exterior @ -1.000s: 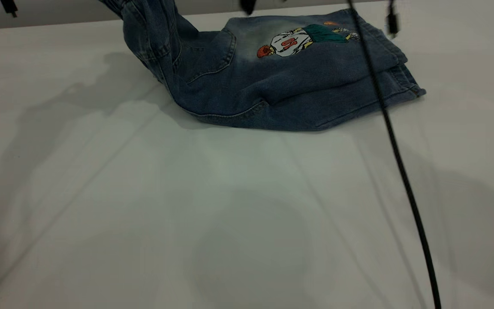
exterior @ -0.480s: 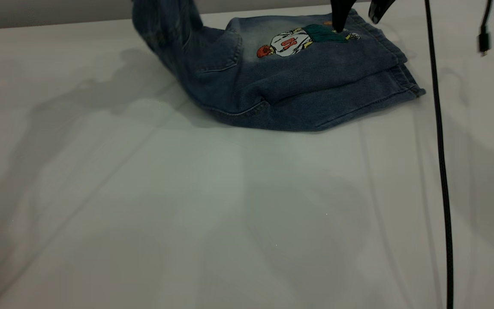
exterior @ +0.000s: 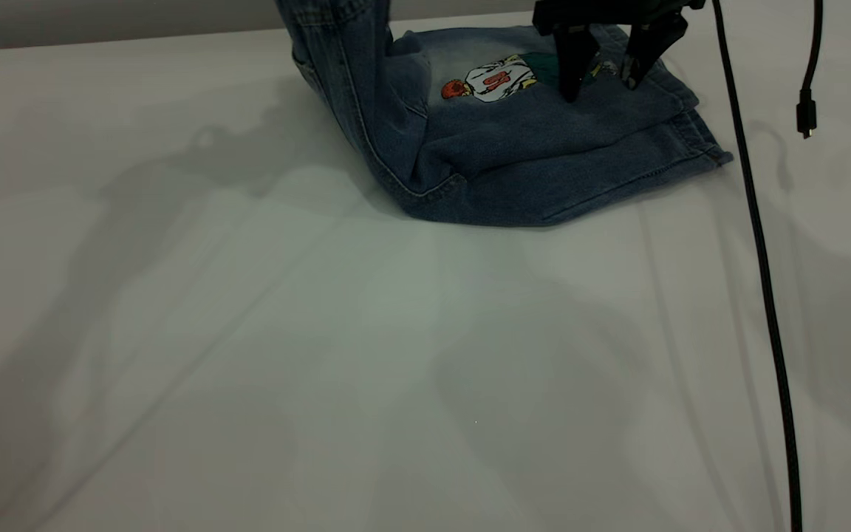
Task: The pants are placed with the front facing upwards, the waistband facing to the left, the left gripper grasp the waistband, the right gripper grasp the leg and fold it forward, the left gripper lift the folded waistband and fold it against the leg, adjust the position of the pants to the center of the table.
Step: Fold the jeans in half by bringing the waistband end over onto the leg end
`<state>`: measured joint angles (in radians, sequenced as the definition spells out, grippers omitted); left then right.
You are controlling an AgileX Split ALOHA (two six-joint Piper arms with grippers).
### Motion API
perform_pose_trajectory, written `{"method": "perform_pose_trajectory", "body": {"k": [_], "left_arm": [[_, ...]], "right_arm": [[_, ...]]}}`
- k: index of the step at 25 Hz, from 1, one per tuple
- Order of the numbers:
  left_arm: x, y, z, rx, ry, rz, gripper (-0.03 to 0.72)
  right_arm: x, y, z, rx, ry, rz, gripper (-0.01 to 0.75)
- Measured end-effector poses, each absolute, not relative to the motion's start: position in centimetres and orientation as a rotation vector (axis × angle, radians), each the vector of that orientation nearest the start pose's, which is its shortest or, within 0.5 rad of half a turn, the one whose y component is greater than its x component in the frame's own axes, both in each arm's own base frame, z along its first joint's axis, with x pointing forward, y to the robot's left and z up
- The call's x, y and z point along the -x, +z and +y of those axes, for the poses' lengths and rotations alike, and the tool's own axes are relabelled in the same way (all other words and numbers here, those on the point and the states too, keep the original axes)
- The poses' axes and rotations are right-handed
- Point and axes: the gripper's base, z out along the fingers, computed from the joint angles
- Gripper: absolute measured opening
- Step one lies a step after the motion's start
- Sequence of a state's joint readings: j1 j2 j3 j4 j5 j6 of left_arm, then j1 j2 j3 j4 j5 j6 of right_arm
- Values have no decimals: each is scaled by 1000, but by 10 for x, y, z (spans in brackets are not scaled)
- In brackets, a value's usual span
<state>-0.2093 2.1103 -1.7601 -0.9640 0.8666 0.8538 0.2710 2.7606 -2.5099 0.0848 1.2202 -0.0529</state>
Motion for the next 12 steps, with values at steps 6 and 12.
{"method": "perform_pose_trajectory", "body": {"k": [6, 12], "left_arm": [[-447, 249, -170, -688, -857, 2231, 48], [-445, 249, -173, -700, -866, 2230, 48]], "right_arm": [[-516, 84, 174, 492, 226, 2922, 465], [-518, 84, 168, 503, 156, 2919, 465]]}}
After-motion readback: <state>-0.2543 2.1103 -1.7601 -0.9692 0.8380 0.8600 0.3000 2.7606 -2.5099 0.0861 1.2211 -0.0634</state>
